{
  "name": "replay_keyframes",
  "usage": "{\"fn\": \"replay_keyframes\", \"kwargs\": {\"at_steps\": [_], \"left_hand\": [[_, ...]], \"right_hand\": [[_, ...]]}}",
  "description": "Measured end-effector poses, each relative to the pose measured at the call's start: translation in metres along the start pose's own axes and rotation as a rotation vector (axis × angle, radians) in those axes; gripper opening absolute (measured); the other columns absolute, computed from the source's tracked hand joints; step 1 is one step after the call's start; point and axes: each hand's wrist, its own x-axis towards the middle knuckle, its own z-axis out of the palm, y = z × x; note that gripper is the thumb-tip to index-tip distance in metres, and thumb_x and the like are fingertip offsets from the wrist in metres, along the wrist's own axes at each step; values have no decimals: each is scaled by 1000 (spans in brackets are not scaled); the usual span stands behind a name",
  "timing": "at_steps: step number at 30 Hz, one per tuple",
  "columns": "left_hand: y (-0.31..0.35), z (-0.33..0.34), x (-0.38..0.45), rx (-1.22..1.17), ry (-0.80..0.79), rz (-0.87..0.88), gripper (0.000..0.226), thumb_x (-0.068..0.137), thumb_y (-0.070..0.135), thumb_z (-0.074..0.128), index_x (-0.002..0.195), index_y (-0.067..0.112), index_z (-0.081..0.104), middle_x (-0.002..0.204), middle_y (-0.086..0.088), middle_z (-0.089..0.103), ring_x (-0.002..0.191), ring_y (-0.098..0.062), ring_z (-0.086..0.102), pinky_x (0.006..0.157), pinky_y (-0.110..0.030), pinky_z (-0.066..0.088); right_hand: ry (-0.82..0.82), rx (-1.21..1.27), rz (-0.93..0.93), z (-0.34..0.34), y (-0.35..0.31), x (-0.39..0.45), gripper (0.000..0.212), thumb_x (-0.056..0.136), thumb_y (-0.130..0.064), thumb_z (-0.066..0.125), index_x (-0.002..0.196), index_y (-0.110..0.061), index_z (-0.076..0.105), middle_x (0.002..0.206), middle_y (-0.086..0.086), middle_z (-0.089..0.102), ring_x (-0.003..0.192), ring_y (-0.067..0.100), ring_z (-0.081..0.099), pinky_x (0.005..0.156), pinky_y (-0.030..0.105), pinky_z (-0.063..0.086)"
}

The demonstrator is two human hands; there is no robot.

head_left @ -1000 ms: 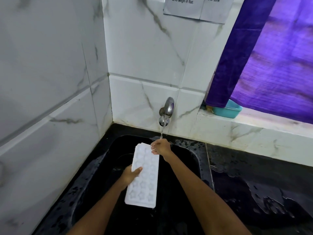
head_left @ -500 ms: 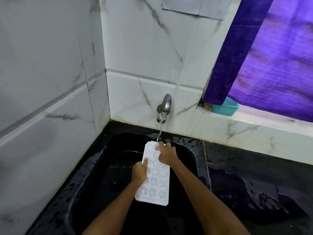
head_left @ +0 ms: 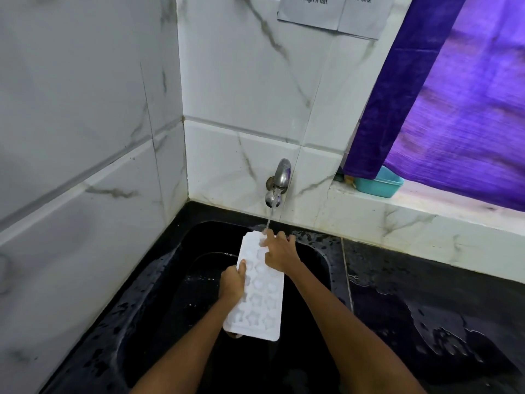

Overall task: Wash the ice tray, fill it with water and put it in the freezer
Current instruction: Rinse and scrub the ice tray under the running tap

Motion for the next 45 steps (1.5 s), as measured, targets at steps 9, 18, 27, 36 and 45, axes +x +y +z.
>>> {"fn": "replay_keyframes", "kwargs": {"at_steps": [9,18,27,36,45], "left_hand": [[5,-3,2,52,-4,27,49,101,31,38,55,14,39,58,3,46,66,-19,55,59,-26,39],[17,-5,13,-4,63,-22,53,101,31,38,87,-13,62,91,-26,67,93,-39,65,74,-35,47],[29,-5,17,112,58,11,55,101,34,35,94,-14,61,98,-28,67,95,-40,64,78,-39,49],[37,-2,20,62,29,25,53,102,32,35,63,0,52,80,-20,65,86,-36,63,68,-32,40],[41,3,16,37,5,52,53,102,32,36,53,12,39,62,-8,55,85,-38,64,64,-30,39]], "right_hand": [[-28,10,24,-13,-4,-5,63,83,-12,49,140,-12,24,133,6,50,129,29,33,112,57,8],[133,-352,-24,-10,-14,-17,33,62,-20,76,94,-23,68,115,11,63,119,33,53,98,63,37],[42,-173,57,-9,-15,-15,45,87,-13,45,131,-22,48,151,22,13,143,40,-9,110,65,5],[6,-226,91,-18,-13,-9,46,89,-15,46,135,-19,40,152,25,6,142,42,-13,108,67,5],[-10,-299,136,-22,-12,-11,43,96,-16,38,138,-22,34,152,26,10,142,43,-9,110,63,11]]}}
